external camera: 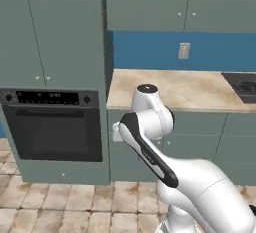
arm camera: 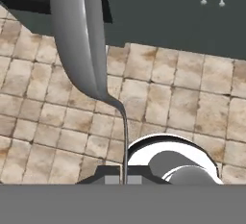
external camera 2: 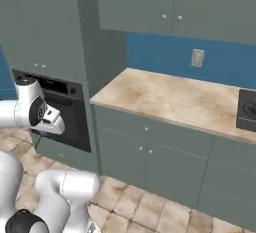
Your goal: Take the fork and place it on the left side of the plate. Then take the spoon and place it on the right side of the plate. Make sure they're directly next to the plate.
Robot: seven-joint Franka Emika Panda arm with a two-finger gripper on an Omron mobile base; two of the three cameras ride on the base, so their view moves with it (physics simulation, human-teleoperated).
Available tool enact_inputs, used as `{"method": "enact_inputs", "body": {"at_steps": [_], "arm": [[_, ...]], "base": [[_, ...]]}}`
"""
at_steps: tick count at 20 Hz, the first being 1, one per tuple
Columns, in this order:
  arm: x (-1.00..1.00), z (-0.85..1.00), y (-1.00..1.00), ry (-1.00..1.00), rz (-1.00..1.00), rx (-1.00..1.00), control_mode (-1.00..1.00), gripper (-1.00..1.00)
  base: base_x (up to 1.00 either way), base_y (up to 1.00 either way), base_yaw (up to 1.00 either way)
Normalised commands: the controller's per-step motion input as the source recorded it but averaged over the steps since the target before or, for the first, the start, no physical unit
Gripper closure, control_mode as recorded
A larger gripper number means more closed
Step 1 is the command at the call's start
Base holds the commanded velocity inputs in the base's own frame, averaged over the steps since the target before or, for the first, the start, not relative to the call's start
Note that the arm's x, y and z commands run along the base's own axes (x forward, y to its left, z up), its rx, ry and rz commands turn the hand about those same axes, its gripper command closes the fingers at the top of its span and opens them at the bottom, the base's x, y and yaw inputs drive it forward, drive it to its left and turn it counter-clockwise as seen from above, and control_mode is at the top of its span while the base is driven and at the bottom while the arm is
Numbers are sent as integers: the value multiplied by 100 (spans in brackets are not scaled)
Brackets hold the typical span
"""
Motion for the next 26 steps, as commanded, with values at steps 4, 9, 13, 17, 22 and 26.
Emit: {"method": "enact_inputs", "body": {"at_steps": [4,9,13,17,22,26], "arm": [[0,0,0,0,0,0,100,100],[0,0,0,0,0,0,100,100],[0,0,0,0,0,0,100,100],[0,0,0,0,0,0,100,100],[0,0,0,0,0,0,100,100],[0,0,0,0,0,0,100,100]], "base": [[-14,0,100],[-10,0,100],[-9,0,100],[5,-3,99],[38,-3,93],[100,-1,67]]}}
